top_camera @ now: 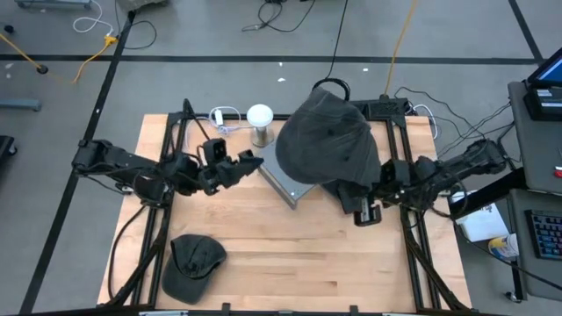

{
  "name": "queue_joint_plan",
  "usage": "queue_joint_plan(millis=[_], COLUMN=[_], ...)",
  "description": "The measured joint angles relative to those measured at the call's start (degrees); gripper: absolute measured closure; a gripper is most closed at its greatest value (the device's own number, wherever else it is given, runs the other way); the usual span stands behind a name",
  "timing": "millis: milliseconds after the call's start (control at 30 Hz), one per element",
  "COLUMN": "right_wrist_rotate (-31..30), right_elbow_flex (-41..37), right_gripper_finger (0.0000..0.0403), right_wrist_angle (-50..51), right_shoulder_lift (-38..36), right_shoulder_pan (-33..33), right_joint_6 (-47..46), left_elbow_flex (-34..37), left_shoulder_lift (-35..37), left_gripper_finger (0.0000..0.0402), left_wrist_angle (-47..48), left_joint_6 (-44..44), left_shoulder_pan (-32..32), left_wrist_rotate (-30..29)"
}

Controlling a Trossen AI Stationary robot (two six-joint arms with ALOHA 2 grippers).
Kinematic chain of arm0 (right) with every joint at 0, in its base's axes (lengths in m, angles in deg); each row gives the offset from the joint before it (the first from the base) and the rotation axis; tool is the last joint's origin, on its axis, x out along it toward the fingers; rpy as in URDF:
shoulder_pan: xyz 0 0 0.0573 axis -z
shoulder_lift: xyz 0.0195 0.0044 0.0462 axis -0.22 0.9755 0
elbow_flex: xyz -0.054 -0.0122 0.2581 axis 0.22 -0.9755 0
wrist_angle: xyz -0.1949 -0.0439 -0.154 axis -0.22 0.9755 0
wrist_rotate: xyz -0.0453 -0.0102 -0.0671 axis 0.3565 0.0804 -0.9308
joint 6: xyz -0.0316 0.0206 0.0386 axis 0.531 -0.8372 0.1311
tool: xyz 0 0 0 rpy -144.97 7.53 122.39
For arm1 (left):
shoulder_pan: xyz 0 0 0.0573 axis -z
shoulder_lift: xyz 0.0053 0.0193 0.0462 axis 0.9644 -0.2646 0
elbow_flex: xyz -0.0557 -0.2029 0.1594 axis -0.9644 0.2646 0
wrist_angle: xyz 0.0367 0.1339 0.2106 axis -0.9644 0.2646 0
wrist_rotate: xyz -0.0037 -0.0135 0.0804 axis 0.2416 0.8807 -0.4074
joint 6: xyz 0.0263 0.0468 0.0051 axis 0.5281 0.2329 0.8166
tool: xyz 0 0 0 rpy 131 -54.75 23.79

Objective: Pick & Place hat
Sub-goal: Put the top left black cap on the shelf

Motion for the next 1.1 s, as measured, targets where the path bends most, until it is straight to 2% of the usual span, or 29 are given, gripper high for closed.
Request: queue_joint_plan(millis=[133, 300, 833, 967, 1100], right_wrist_rotate=[-0.2, -0.2, -0.3, -0.3, -0.5], right_elbow_flex=[0.0, 0.0, 0.0, 0.0, 0.0], right_gripper_finger=[0.0398, 0.0398, 0.0398, 0.0398, 0.0393], right_wrist_angle=[-5.3, -7.4, -7.7, -8.5, -8.5], right_shoulder_lift=[3.6, 7.1, 13.0, 12.8, 12.4], right_shoulder_pan=[1.1, 2.5, 4.5, 4.5, 4.5], right_joint_6=[0.0, -1.5, -7.6, -7.5, -7.3], left_elbow_flex=[0.2, 0.2, 0.2, 0.2, 0.2], left_shoulder_lift=[0.0, -0.1, -0.1, -0.1, -0.1], left_gripper_finger=[0.0157, 0.0137, 0.0136, 0.0166, 0.0244], left_wrist_angle=[4.8, 6.6, 6.1, 5.7, 5.7], left_joint_6=[-1.3, 1.5, 1.1, 1.0, 1.1], left_shoulder_pan=[2.3, 5.0, 5.5, 5.5, 5.5], left_wrist_rotate=[-2.6, -9.6, -10.4, -10.4, -10.4])
